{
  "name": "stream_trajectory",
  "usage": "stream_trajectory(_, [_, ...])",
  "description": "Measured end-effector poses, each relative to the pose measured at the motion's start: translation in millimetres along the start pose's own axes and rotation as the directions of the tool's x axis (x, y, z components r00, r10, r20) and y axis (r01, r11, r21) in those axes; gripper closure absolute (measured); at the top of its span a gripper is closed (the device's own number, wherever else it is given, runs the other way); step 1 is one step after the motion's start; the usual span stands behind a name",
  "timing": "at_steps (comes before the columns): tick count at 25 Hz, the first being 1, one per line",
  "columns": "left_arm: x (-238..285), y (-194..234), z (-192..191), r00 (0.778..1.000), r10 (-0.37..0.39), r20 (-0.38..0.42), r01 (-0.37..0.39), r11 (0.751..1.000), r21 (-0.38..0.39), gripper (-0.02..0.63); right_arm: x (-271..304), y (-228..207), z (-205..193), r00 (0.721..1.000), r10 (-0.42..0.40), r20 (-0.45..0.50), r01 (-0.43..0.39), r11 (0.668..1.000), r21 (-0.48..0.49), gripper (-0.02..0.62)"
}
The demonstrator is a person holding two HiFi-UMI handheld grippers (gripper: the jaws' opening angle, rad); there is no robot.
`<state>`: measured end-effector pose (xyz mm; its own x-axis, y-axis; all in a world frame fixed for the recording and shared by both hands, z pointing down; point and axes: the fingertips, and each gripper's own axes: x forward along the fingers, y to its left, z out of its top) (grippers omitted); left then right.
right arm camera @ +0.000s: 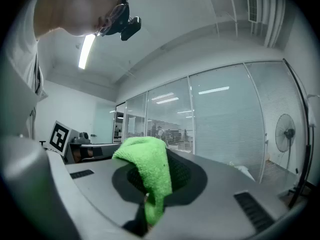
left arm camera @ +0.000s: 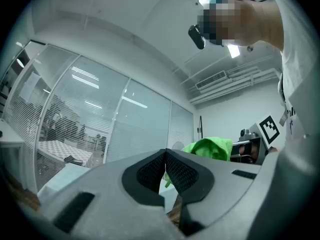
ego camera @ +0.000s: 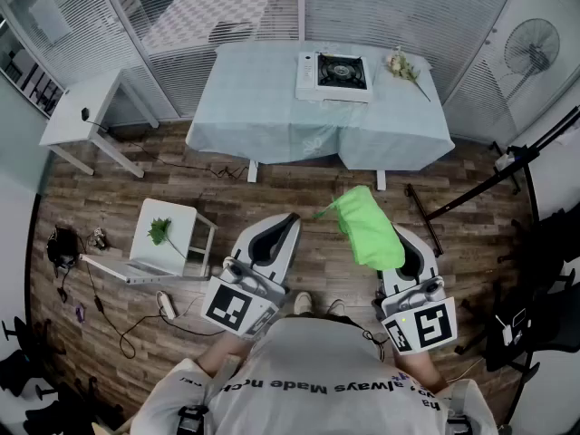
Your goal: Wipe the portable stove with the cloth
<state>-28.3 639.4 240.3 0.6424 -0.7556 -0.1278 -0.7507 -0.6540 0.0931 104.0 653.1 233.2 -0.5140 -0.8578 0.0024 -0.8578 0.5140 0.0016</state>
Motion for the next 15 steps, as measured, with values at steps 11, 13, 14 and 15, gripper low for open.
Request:
stream_trajectory(11, [14.5, 6.8, -11.3, 1.000, -0.008, -0.005, 0.008, 1.000, -0.011, 0.594, 11.7, -15.1, -9.3, 0.999, -0.036, -0.001, 0.036, 0.999, 0.006, 0.569])
stream_trajectory(13, [24.6, 12.3, -13.9, 1.000, -0.004, -0.006, 0.004, 1.000, -0.011, 0.594, 18.3, -24.3, -9.8, 0.999, -0.043, 0.010, 0.043, 0.999, 0.006, 0.569])
stream_trajectory(14, [31.1, 15.3, -14.8, 1.000, -0.003, -0.006, 0.003, 1.000, -0.009, 0.594, 22.5, -29.7, -10.0, 0.999, -0.043, 0.015, 0.043, 0.999, 0.008, 0.569])
stream_trajectory(15, [38.3, 18.3, -15.6, 1.000, -0.001, -0.007, 0.001, 1.000, -0.007, 0.594, 27.6, -35.7, -10.5, 0.999, -0.040, 0.018, 0.040, 0.999, 0.010, 0.569])
